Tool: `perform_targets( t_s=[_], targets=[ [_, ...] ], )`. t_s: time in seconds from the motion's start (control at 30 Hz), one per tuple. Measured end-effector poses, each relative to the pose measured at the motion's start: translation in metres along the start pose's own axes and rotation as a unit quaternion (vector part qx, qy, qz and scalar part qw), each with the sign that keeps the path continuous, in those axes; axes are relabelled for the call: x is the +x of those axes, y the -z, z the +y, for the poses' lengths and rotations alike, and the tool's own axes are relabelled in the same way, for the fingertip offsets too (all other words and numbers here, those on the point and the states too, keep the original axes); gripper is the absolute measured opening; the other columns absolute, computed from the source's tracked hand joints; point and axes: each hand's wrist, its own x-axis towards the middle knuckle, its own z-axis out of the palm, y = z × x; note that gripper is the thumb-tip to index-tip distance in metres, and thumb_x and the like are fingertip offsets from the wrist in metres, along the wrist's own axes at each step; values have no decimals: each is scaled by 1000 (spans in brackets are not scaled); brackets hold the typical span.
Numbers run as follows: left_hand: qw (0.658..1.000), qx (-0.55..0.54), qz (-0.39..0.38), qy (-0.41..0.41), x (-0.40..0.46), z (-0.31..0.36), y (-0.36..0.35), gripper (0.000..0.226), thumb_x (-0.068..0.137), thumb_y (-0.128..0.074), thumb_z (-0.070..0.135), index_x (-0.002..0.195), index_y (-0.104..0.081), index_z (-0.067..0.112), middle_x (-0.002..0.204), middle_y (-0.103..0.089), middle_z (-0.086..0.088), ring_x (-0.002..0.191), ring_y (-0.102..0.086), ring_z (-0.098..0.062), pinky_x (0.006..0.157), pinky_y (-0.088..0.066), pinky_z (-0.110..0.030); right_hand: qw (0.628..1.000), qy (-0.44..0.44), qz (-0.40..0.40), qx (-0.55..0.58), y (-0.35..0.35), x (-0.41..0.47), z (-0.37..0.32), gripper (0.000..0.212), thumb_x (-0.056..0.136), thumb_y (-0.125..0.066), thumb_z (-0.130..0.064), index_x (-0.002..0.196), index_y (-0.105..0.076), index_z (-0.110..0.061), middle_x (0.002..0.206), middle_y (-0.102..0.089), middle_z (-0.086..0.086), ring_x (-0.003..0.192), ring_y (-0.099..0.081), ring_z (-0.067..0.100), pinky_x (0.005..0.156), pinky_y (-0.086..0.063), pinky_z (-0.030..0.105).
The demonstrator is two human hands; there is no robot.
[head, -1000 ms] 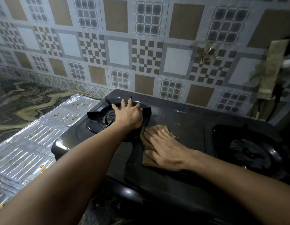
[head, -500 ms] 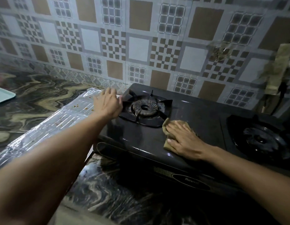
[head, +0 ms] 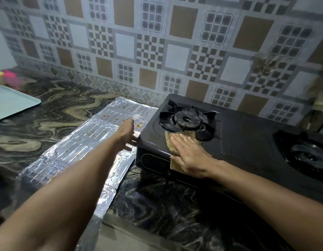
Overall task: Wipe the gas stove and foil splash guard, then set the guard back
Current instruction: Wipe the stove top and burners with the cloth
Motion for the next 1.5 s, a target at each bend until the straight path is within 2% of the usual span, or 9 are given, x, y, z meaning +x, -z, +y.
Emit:
perform_targets(
  t_s=[0.3,0.43,0.57,0.7,0.77,0.93,1.07,1.37,1.5],
  targets=[
    [985,-166,-40,32,-3,-30,17,59,97,-24,40,132,-38,-6,84,-70,-15,90,-63,-29,101,-39,-47,999,19,-31,15,7,88,-51,76,99,-25,-54,153,1,-7,162,4,12,149,6,26,121,4,41],
    [974,-210,-73,53,-7,-36,23,60,98,-19,39,138,-27,-5,58,-68,-8,81,-61,-22,111,-27,-52,998,25,-11,53,9,126,-59,52,99,-28,-46,138,-39,-13,149,-32,11,142,-18,31,118,-8,49],
    [965,-246,-83,40,-6,-39,23,57,99,-19,37,146,-15,5,76,-72,-11,91,-64,-23,109,-25,-54,998,-24,-11,54,21,153,-60,39,101,-30,-39,97,-61,-16,106,-56,11,115,-44,30,109,-24,48],
    [965,-246,-85,25,-10,-37,24,34,98,-21,32,95,-43,6,85,-67,-14,101,-54,-27,106,-30,-54,992,13,-123,-15,48,159,-65,46,102,-29,-46,122,-56,-15,125,-54,15,122,-42,33,106,-27,44],
    [965,-240,-98,27,-12,-37,27,31,97,-22,29,87,-43,8,90,-65,-16,103,-53,-30,107,-30,-56,975,57,-215,-5,63,156,-57,40,96,-40,-55,109,-51,-19,113,-51,8,112,-43,27,101,-34,44],
    [979,-179,-81,50,3,-44,38,38,96,-27,35,126,-29,12,99,-70,-22,105,-61,-37,104,-36,-55,950,121,-278,-73,62,174,-41,69,75,-55,-72,112,-50,-14,111,-54,6,102,-53,26,93,-45,45],
    [987,-143,-44,54,22,-41,39,59,99,-28,43,146,-19,10,112,-69,-24,106,-63,-37,100,-40,-52,937,189,-277,-104,57,199,-39,44,90,-50,-58,98,-51,-14,106,-62,11,95,-56,27,90,-45,38],
    [992,-120,4,42,61,-13,20,68,98,-31,55,147,-26,9,110,-68,-17,100,-63,-32,93,-46,-47,899,182,-362,-170,82,255,-20,57,85,-61,-55,116,-64,-8,110,-67,7,98,-59,21,74,-44,25],
    [992,-118,20,41,75,2,4,71,97,-28,60,144,-31,6,103,-67,-15,84,-63,-25,68,-46,-33,899,176,-348,-198,92,273,-17,54,82,-66,-53,113,-67,-9,95,-63,-2,87,-53,15,69,-41,25]
  ],
)
